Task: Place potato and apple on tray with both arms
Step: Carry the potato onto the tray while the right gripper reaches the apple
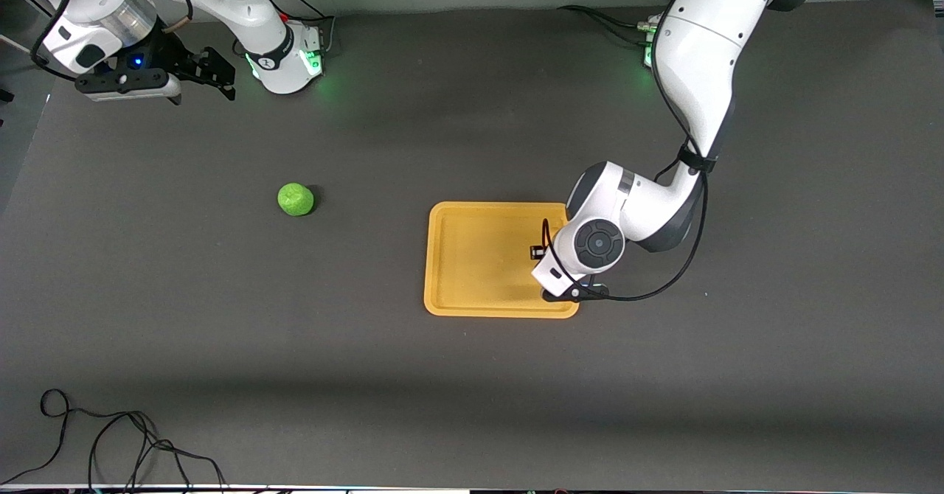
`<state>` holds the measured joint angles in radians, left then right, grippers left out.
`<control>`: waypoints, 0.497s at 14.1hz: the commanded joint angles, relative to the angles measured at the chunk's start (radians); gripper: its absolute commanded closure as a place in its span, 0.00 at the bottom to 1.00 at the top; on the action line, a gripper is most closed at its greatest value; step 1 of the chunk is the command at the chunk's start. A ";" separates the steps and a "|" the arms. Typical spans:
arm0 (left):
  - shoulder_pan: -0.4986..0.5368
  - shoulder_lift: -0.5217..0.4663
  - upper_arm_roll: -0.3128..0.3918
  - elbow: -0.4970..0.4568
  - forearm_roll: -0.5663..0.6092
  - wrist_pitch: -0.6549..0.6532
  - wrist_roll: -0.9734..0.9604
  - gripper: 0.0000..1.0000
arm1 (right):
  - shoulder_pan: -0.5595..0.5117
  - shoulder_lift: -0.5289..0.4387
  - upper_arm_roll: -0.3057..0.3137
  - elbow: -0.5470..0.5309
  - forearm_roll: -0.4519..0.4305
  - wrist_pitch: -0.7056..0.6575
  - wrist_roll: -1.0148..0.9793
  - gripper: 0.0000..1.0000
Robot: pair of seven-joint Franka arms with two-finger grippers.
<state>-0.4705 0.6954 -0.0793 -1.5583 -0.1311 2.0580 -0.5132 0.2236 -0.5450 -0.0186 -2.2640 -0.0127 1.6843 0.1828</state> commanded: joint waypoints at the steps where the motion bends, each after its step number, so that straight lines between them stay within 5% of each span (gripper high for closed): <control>1: -0.025 0.015 0.015 0.023 0.016 0.017 -0.036 0.44 | -0.003 0.000 -0.009 -0.081 -0.027 0.105 0.017 0.00; 4: -0.025 0.022 0.018 0.023 0.016 0.017 -0.036 0.39 | -0.003 0.016 -0.027 -0.245 -0.027 0.326 0.015 0.00; 7: -0.023 0.026 0.019 0.021 0.016 0.019 -0.036 0.33 | -0.001 0.132 -0.032 -0.291 -0.026 0.476 0.017 0.00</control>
<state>-0.4774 0.7095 -0.0741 -1.5581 -0.1299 2.0769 -0.5235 0.2198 -0.4874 -0.0451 -2.5384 -0.0241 2.0683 0.1828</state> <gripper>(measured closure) 0.374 0.000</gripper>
